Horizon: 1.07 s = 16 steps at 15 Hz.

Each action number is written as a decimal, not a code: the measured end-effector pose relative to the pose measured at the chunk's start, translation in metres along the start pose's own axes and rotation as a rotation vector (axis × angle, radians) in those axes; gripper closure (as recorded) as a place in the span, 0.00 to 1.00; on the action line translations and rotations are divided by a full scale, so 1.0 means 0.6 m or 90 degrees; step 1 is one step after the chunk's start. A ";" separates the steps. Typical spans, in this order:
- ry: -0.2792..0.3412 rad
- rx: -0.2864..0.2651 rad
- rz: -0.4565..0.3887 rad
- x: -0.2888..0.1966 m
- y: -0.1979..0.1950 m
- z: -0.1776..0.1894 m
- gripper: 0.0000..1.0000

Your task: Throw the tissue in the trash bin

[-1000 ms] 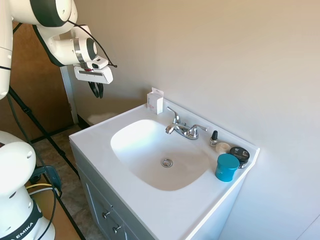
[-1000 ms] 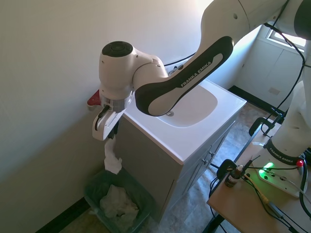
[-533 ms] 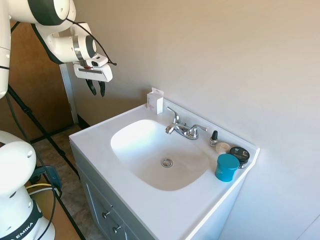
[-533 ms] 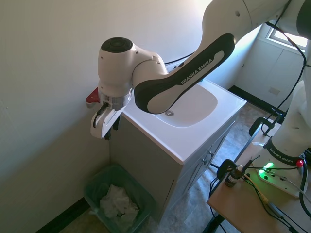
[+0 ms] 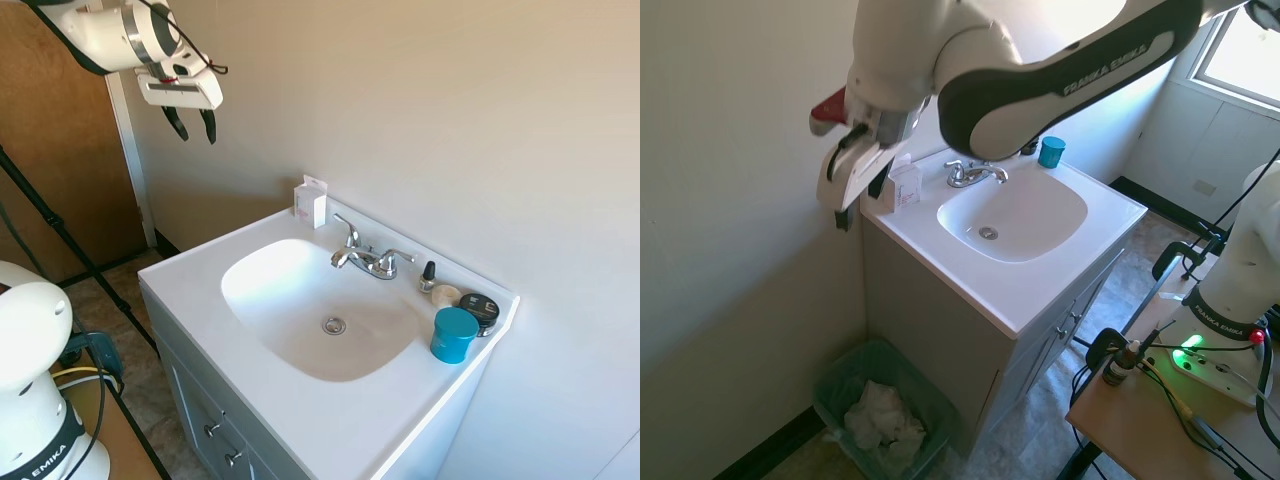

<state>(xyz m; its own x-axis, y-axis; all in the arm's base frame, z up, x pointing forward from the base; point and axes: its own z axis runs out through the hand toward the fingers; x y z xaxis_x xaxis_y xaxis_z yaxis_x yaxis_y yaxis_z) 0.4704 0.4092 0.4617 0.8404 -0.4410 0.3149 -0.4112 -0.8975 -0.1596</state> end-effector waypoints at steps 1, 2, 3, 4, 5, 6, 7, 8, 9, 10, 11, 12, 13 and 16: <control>0.011 -0.001 0.011 0.013 0.017 -0.022 0.00; 0.020 -0.008 0.024 0.024 0.037 -0.039 0.00; 0.029 -0.015 0.040 0.034 0.061 -0.057 0.00; 0.037 -0.022 0.055 0.042 0.086 -0.070 0.00; 0.042 -0.027 0.070 0.048 0.113 -0.080 0.00; 0.042 -0.034 0.085 0.050 0.138 -0.083 0.00; 0.040 -0.042 0.099 0.051 0.162 -0.081 0.00; 0.034 -0.048 0.114 0.049 0.184 -0.075 0.00; 0.028 -0.051 0.125 0.046 0.203 -0.068 0.00; 0.024 -0.052 0.136 0.043 0.222 -0.055 0.00; 0.019 -0.054 0.149 0.040 0.240 -0.040 0.00; 0.016 -0.057 0.162 0.041 0.259 -0.020 0.00; 0.013 -0.060 0.174 0.042 0.276 -0.002 0.00; 0.007 -0.071 0.201 0.049 0.315 0.037 0.00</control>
<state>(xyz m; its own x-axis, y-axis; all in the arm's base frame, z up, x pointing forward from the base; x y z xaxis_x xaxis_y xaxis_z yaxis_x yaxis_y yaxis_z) 0.4251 0.2267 0.4201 0.6613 -0.6972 0.2768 -0.6876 -0.7109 -0.1479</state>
